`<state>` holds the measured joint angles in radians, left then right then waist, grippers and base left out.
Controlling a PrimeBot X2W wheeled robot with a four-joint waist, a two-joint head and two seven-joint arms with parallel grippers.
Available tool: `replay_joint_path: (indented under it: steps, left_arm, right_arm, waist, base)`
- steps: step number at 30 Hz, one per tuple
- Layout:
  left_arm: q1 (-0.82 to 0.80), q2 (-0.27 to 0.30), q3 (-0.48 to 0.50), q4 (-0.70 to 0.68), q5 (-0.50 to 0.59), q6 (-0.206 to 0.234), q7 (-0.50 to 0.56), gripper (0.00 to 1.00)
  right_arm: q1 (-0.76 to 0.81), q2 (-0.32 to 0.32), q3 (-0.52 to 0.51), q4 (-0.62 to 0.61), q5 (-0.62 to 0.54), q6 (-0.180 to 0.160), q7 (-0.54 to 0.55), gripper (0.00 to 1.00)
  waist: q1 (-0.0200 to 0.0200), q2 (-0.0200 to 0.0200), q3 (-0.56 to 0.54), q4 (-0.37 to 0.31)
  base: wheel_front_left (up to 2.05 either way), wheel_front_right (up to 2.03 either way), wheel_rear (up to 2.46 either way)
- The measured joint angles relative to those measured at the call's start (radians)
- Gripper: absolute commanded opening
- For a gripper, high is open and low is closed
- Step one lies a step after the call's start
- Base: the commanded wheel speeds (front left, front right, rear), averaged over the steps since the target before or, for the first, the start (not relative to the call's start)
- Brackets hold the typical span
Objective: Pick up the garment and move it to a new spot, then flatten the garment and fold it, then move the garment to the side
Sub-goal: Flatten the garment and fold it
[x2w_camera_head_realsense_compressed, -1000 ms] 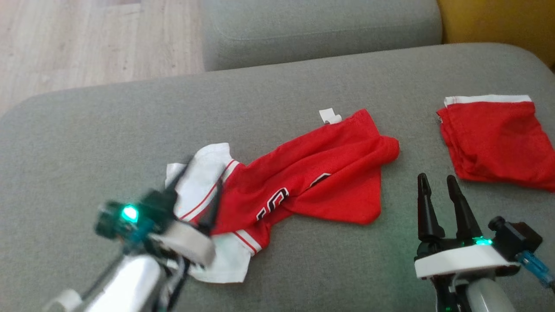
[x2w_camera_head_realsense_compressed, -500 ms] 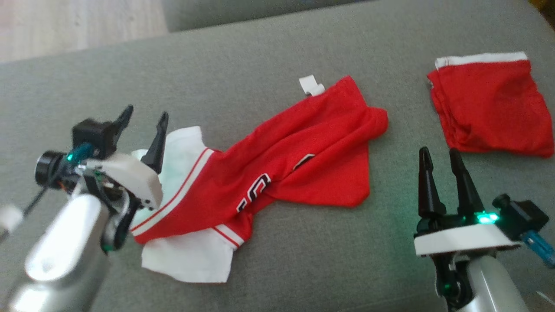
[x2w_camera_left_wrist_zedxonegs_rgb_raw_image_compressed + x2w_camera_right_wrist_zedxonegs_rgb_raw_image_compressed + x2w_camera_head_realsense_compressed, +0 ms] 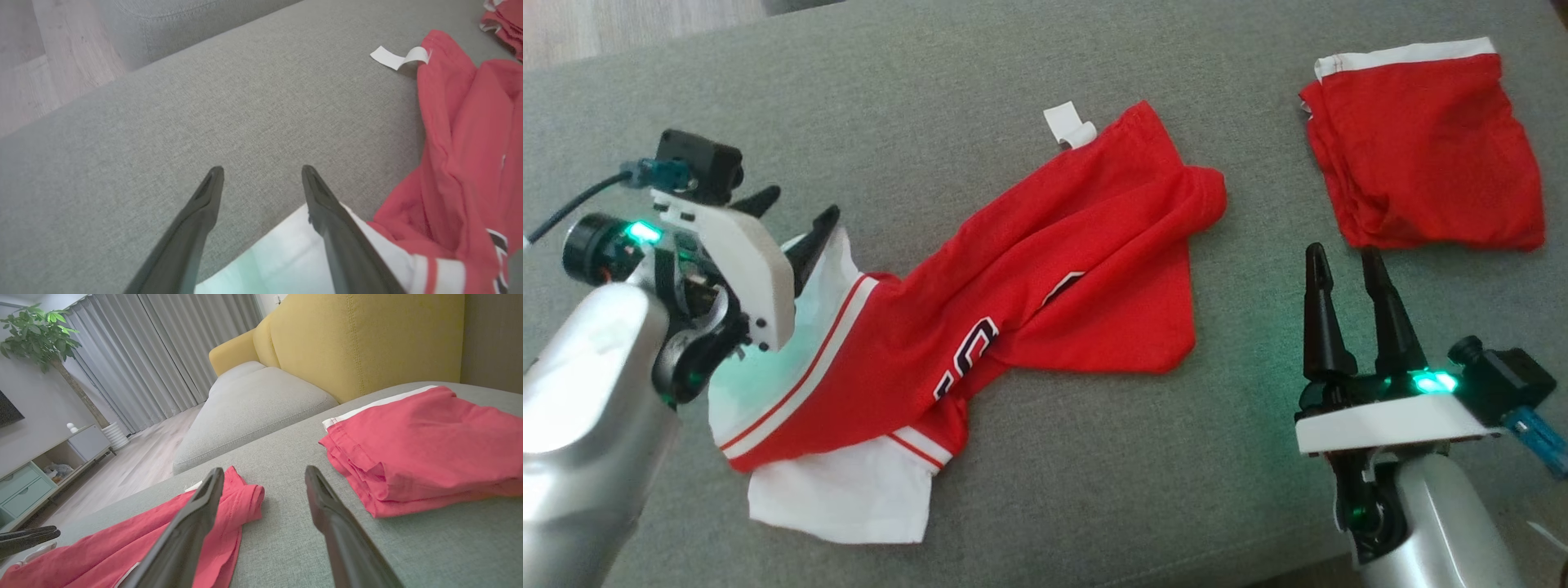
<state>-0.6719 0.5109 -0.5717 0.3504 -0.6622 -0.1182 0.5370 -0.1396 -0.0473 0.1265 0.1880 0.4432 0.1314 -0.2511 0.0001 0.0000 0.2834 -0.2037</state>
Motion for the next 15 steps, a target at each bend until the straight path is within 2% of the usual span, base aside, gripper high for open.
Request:
replay_joint_path:
  steps: [8,15]
  left_arm:
    - [0.0,0.034,-0.021,-0.059,-0.144,-0.006,0.208,1.0]
    - [-0.001,0.048,-0.021,-0.105,-0.202,-0.005,0.299,1.0]
  right_arm:
    - [-0.001,0.0,0.004,0.007,0.011,0.0,0.0,1.0]
    - [-0.012,0.0,0.022,0.018,0.019,0.0,0.0,1.0]
  waist:
    - [-0.0002,0.0,-0.007,-0.001]
    - [-0.0001,0.0,-0.003,-0.015]
  base:
    - [0.0,0.0,0.0]
    - [0.0,0.0,0.0]
